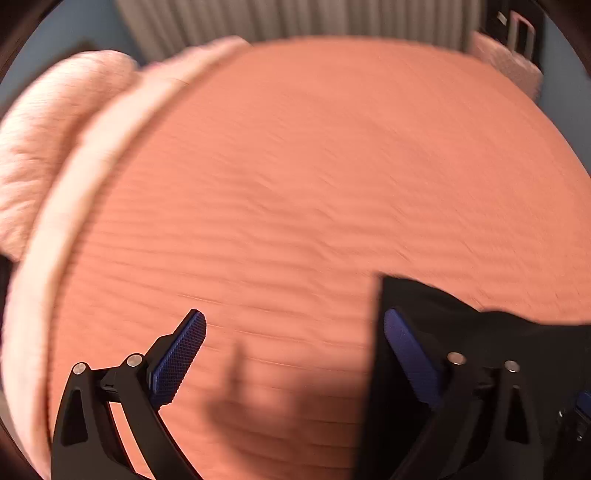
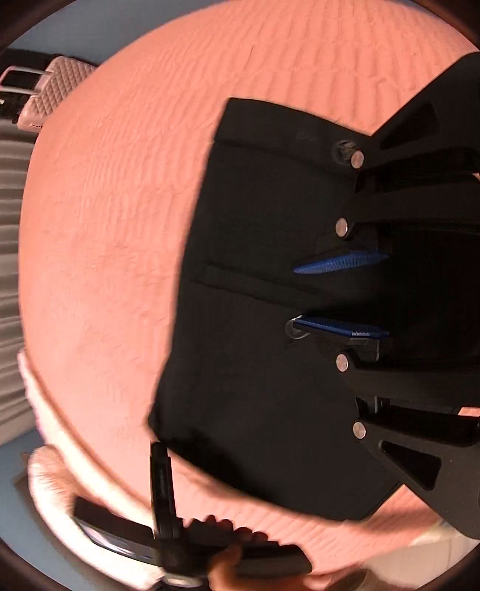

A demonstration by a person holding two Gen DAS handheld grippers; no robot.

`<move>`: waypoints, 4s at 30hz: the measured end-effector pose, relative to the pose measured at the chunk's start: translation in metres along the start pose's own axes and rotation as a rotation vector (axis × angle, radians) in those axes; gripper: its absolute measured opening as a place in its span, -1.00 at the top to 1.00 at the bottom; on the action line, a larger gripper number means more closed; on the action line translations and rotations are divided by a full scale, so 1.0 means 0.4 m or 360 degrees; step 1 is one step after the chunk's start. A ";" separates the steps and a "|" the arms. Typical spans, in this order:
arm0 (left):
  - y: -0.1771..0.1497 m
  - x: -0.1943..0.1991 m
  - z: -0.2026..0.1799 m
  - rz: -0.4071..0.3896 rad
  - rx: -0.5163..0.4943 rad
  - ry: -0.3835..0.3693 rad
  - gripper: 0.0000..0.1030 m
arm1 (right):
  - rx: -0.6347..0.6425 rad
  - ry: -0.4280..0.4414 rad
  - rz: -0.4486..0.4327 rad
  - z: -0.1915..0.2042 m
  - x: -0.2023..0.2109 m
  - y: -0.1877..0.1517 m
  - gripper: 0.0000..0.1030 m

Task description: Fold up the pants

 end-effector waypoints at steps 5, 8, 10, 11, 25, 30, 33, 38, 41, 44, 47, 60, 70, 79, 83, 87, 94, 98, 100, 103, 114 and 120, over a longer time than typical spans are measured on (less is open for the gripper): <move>-0.141 0.175 -0.020 -0.0260 -0.0124 -0.0138 -0.88 | 0.0112 0.0346 0.0053 0.203 -0.052 0.138 0.49; -0.273 0.192 -0.128 -0.0221 -0.0377 -0.0095 -0.88 | 0.0237 0.0390 0.0183 0.348 -0.180 0.175 0.49; -0.348 0.165 -0.214 -0.0139 -0.0521 -0.0027 -0.89 | 0.0276 0.0292 0.0283 0.404 -0.302 0.206 0.54; -0.365 0.161 -0.215 -0.0197 -0.0522 0.0031 -0.90 | 0.0243 0.0267 0.0227 0.412 -0.311 0.241 0.54; -0.372 0.196 -0.189 -0.0144 -0.0356 -0.0053 -0.90 | -0.0228 0.0020 -0.0172 -0.094 0.108 -0.112 0.66; -0.372 0.262 -0.300 -0.0159 -0.0322 -0.0264 -0.90 | 0.0044 -0.0171 -0.0077 -0.150 0.063 -0.228 0.55; -0.386 0.246 -0.385 -0.0086 -0.0394 -0.0268 -0.90 | -0.0064 -0.0112 -0.0242 -0.128 0.152 -0.216 0.51; -0.401 0.245 -0.390 -0.0021 -0.0304 -0.0274 -0.90 | -0.0057 -0.0176 -0.0122 -0.177 0.076 -0.284 0.33; -0.392 0.313 -0.363 -0.0140 -0.0323 -0.0165 -0.90 | -0.0158 -0.0096 -0.0227 -0.161 0.142 -0.285 0.25; -0.401 0.280 -0.382 -0.0076 -0.0426 -0.0096 -0.90 | 0.0056 -0.0291 -0.0114 -0.189 0.064 -0.327 0.12; -0.427 0.269 -0.388 -0.0082 -0.0444 -0.0095 -0.90 | -0.0251 -0.0093 -0.0092 -0.252 0.085 -0.350 0.12; -0.462 0.420 -0.405 -0.0163 -0.0378 -0.0191 -0.90 | -0.0264 -0.0138 -0.0194 -0.264 0.237 -0.376 0.12; -0.492 0.418 -0.320 -0.0127 -0.0350 -0.0159 -0.90 | 0.0047 -0.0280 -0.0077 -0.140 0.092 -0.273 -0.36; -0.489 0.372 -0.268 -0.0096 -0.0220 -0.0262 -0.90 | -0.0032 -0.0018 -0.0190 -0.012 0.181 -0.194 -0.37; -0.497 0.388 -0.275 -0.0113 -0.0236 -0.0288 -0.90 | 0.0201 0.0005 -0.0138 0.133 0.097 -0.108 -0.36; -0.517 0.409 -0.280 -0.0122 -0.0279 -0.0303 -0.90 | 0.0316 0.0104 0.0118 0.246 -0.082 -0.038 -0.11; -0.517 0.392 -0.272 -0.0111 -0.0318 -0.0282 -0.90 | 0.0105 0.0122 0.0000 0.255 -0.124 0.141 0.10; -0.501 0.357 -0.261 -0.0054 -0.0246 -0.0348 -0.90 | 0.0477 -0.0060 0.0098 0.287 -0.179 0.094 0.14; -0.492 0.362 -0.250 -0.0072 -0.0219 -0.0350 -0.90 | 0.0258 -0.0102 0.0033 0.209 -0.167 0.120 0.09; -0.492 0.370 -0.235 -0.0090 -0.0195 -0.0337 -0.90 | 0.0133 0.0074 -0.0032 0.187 -0.072 0.069 0.11; -0.477 0.426 -0.269 -0.0139 -0.0217 -0.0296 -0.90 | -0.0034 -0.0073 -0.0159 -0.093 0.158 -0.322 0.09; -0.471 0.453 -0.307 -0.0140 -0.0240 -0.0255 -0.90 | 0.0018 -0.0174 -0.0233 -0.091 0.204 -0.321 0.00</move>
Point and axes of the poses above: each gripper's, at about its wrist camera, not at the fingertips, and x roughly against the way its jaws point, z to its left, y to its top, the point moved 6 cm from there along -x, roughly the way its jaws point, and after that the axes turned 12 degrees about -x, right-handed, at the moved point
